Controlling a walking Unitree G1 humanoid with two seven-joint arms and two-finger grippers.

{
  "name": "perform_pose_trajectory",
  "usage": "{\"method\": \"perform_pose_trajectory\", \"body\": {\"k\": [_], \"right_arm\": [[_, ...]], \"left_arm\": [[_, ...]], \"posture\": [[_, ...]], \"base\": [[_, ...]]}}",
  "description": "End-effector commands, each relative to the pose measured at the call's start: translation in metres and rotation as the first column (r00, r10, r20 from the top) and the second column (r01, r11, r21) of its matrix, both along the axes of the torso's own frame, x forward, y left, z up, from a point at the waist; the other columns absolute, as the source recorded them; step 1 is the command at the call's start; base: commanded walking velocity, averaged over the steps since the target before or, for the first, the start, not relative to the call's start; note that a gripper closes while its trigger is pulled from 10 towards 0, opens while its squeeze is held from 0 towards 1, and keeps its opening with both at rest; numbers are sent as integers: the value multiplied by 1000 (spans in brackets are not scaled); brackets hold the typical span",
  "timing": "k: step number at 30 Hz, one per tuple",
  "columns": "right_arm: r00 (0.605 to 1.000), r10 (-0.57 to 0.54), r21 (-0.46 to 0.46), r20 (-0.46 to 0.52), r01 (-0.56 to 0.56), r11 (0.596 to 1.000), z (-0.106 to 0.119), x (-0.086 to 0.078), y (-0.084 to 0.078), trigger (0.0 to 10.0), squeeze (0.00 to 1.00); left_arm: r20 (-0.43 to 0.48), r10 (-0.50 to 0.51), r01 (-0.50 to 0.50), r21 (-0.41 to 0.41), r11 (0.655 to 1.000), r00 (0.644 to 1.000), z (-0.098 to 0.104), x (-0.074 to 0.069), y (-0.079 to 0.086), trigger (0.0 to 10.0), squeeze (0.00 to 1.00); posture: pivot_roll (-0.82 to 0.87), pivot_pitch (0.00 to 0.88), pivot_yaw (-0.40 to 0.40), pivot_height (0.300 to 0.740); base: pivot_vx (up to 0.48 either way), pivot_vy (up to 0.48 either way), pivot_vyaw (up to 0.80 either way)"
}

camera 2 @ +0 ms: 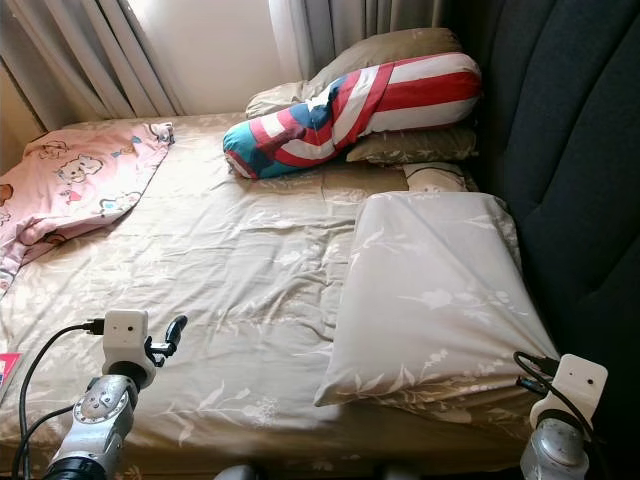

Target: Clean up the room

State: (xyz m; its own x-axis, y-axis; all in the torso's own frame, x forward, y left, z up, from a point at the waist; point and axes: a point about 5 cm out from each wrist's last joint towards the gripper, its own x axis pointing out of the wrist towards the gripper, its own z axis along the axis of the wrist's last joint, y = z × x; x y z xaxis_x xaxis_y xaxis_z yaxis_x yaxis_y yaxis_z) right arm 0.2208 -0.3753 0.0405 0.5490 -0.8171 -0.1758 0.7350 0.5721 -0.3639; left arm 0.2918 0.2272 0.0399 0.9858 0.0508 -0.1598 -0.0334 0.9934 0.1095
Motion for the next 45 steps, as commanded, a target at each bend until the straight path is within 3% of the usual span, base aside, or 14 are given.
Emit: {"method": "perform_pose_trajectory", "body": {"k": [1, 5, 10, 13, 15, 17, 19, 27, 33, 40, 43, 45], "right_arm": [[986, -128, -167, 109, 145, 975, 48, 1, -37, 10000, 0], [977, -149, -195, 150, 177, 965, 66, 3, -48, 10000, 0], [979, -94, -164, 181, 124, 979, 67, 12, -41, 10000, 0], [983, 45, -98, 180, -27, 995, 54, 27, -19, 10000, 0], [967, 153, 4, 205, -157, 988, 38, 38, 4, 10000, 0], [927, 262, 87, 270, -294, 952, 24, 45, 32, 10000, 0], [892, 364, 103, 268, -402, 910, 14, 49, 54, 10000, 0], [868, 411, 228, 280, -476, 849, -13, 43, 83, 10000, 0], [801, 522, 263, 293, -593, 761, -20, 47, 107, 10000, 0], [825, 475, 318, 305, -559, 766, -25, 44, 105, 10000, 0], [880, 427, 352, 208, -474, 807, -36, 35, 97, 10000, 0], [900, 371, 378, 229, -433, 818, -38, 32, 93, 10000, 0]], "left_arm": [[15, 24, -24, 15, 1000, 1000, 5, 1, 11, 10000, 0], [14, 22, -22, 18, 1000, 1000, 5, 1, 11, 10000, 0], [15, 21, -21, 20, 1000, 1000, 5, 2, 12, 10000, 0], [14, 21, -21, 19, 1000, 1000, 5, 2, 11, 10000, 0], [13, 20, -20, 19, 1000, 1000, 4, 2, 11, 10000, 0], [12, 20, -20, 18, 1000, 1000, 4, 2, 11, 10000, 0], [13, 18, -19, 16, 1000, 1000, 4, 2, 10, 10000, 0], [8, 14, -14, 2, 1000, 1000, 1, 1, 6, 10000, 0], [-4, 12, -12, -13, 1000, 1000, -3, 0, 0, 10000, 0], [2, 0, 0, -16, 1000, 1000, -2, 3, -4, 10000, 0], [2, -2, 2, -15, 1000, 1000, -1, 3, -4, 10000, 0], [2, -3, 3, -12, 1000, 1000, -1, 3, -3, 10000, 0]], "posture": [[-172, 16, 101, 669], [-174, 17, 104, 669], [-173, 16, 105, 669], [-174, 19, 103, 669], [-173, 20, 103, 669], [-173, 20, 103, 669], [-176, 20, 102, 669], [-182, 21, 96, 669], [-188, 22, 90, 669], [-189, 22, 89, 669], [-185, 28, 92, 669], [-183, 28, 95, 669]], "base": [[0, 0, 0], [0, 0, 0], [0, 0, 0], [0, 0, 0], [0, 0, 0], [0, 0, 0], [0, 0, 0], [0, 0, 0], [0, 0, 0], [0, 0, 0], [0, 0, 0], [0, 0, 0]]}}
